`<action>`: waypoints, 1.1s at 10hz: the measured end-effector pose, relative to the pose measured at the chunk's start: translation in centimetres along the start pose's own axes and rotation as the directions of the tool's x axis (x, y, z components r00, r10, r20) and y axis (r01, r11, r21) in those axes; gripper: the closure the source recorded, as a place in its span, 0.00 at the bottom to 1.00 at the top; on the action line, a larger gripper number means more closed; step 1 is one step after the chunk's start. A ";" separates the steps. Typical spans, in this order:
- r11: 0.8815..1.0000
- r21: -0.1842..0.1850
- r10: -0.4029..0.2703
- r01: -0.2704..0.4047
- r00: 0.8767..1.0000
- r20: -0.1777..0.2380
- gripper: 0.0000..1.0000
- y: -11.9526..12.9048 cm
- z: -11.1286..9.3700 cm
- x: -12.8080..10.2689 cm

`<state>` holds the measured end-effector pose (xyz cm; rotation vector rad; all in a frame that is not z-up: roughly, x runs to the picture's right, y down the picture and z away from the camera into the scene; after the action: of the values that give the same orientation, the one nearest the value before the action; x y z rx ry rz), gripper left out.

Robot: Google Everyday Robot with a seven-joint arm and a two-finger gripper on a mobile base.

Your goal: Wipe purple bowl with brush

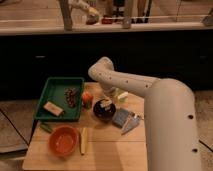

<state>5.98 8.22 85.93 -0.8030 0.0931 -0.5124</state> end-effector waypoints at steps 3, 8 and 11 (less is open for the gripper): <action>0.999 -0.022 -0.028 0.028 0.999 0.017 0.98 0.3 0.5 0.0; 0.999 -0.020 -0.027 0.027 0.999 0.018 0.98 0.2 0.5 -0.1; 0.999 -0.020 -0.028 0.028 0.999 0.017 0.98 0.2 0.4 -0.1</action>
<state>6.07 8.69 86.08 -0.8295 0.0717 -0.5318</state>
